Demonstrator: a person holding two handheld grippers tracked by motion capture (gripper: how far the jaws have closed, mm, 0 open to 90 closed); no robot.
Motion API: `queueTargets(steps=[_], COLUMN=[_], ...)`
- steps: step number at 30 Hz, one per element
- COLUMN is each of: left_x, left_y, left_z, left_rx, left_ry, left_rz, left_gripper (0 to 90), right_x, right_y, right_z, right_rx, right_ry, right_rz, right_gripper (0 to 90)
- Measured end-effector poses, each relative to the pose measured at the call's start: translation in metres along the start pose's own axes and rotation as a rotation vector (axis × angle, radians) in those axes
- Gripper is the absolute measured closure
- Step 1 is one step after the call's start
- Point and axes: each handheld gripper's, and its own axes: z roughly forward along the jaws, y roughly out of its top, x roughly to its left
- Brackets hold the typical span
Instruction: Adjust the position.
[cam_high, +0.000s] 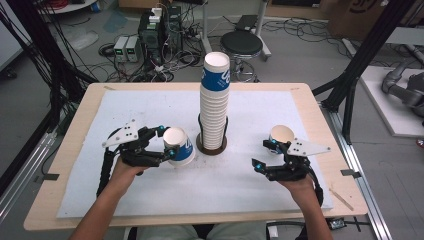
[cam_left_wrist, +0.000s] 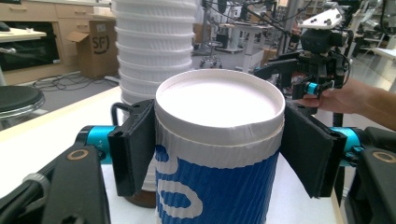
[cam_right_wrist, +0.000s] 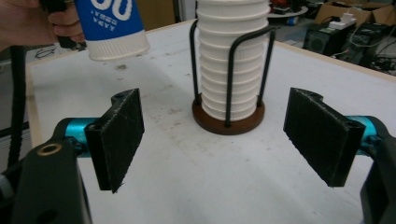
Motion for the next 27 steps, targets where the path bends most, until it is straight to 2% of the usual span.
queueTargets(steps=[6,12,19,27], left_x=[-0.004,-0.010,-0.018,-0.026], left_y=[-0.004,-0.005,-0.004,-0.003], left_z=[0.007,0.015,0.022,0.031], left_rx=[-0.018,-0.024,-0.023,-0.024], left_ry=[-0.034,-0.082,-0.134,-0.190], left_rz=[-0.007,-0.004,0.014,0.026], left_gripper=[30.1,30.1,30.1,30.1], right_x=[0.008,0.019,0.032,0.042], right_y=[0.001,0.007,0.012,0.014], right_z=[0.010,0.023,0.043,0.060], right_rx=[-0.005,-0.004,0.008,0.021], right_ry=[0.055,0.138,0.204,0.276], right_rz=[0.002,-0.002,-0.046,-0.066], right_gripper=[20.7,20.6,20.7,20.7])
